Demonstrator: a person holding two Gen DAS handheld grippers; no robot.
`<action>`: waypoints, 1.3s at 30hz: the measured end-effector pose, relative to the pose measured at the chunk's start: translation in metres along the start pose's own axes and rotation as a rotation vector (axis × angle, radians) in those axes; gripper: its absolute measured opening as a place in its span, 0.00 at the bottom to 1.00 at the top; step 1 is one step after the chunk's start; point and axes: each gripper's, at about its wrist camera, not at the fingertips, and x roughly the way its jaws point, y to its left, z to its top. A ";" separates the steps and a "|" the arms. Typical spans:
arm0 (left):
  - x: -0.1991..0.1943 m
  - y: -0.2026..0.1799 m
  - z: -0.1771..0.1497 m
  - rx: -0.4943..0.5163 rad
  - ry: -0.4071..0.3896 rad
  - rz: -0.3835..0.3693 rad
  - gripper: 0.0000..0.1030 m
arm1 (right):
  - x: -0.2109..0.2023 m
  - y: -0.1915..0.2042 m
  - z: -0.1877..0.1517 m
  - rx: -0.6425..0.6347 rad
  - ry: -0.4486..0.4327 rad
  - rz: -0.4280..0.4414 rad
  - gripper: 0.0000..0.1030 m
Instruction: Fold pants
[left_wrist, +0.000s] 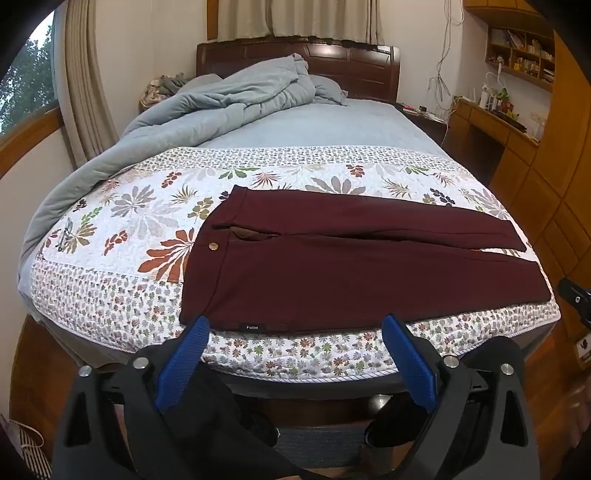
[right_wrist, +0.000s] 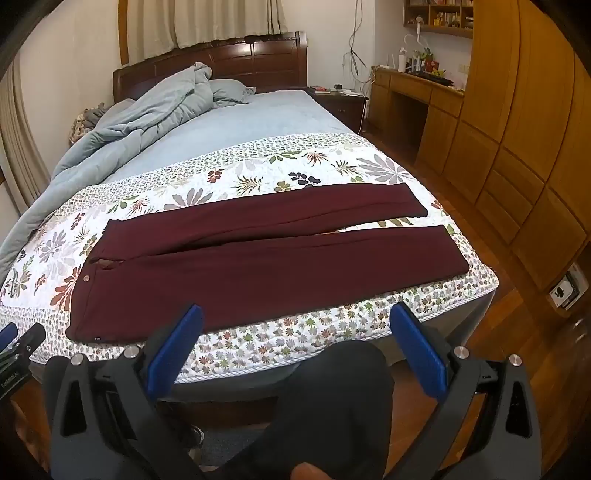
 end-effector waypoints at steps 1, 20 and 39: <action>0.000 0.000 0.000 -0.002 -0.001 -0.003 0.92 | 0.001 -0.001 0.000 0.009 0.010 0.008 0.98; 0.003 0.002 0.001 0.000 0.001 -0.003 0.92 | 0.004 -0.001 0.000 0.002 0.010 0.001 0.98; 0.001 -0.003 0.000 0.002 0.000 0.002 0.92 | 0.005 -0.001 -0.003 0.002 0.015 0.006 0.98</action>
